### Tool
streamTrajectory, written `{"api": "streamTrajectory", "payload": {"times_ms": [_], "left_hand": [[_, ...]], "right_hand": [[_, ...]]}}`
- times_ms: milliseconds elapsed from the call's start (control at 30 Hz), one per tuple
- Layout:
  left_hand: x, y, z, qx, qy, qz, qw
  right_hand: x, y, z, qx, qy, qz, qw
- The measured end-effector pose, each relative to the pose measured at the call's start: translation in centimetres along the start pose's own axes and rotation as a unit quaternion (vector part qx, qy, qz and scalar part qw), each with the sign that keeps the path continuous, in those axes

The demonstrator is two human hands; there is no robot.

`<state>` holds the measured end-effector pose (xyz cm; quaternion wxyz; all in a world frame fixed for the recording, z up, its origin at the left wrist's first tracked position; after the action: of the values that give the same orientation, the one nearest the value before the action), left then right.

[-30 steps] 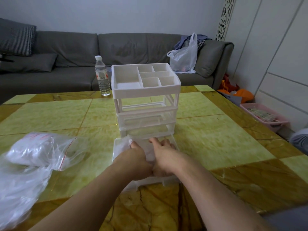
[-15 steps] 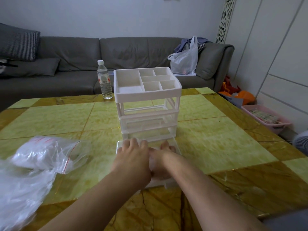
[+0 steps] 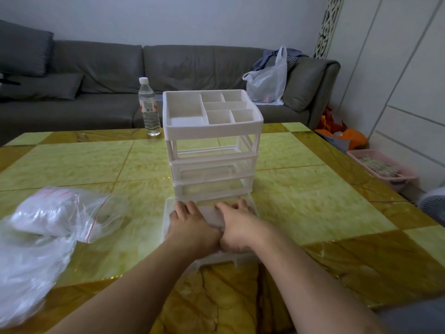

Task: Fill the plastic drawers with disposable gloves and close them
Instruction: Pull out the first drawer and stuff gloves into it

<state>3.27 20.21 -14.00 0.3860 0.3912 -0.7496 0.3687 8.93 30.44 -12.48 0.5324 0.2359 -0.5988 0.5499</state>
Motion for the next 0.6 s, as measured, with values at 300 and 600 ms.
{"api": "streamTrajectory", "payload": {"times_ms": [300, 600], "left_hand": [[-0.2, -0.2, 0.6, 0.022, -0.039, 0.005, 0.999], [1.1, -0.9, 0.1, 0.015, -0.034, 0.038, 0.999]], "right_hand": [[1.3, -1.4, 0.0, 0.026, 0.014, -0.055, 0.998], [3.7, -3.6, -0.1, -0.001, -0.044, -0.165, 0.985]]}}
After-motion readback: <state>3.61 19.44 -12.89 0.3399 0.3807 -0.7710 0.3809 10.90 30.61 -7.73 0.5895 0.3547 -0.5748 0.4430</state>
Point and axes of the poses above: each hand's wrist, its own y-axis towards the middle knuckle, its own x-axis out of the back of the hand, z = x × y, the point moved 6 cm from there along y, towards the middle knuckle, and after that the axes turned 12 degrees about -y, right-handed, at the moved point
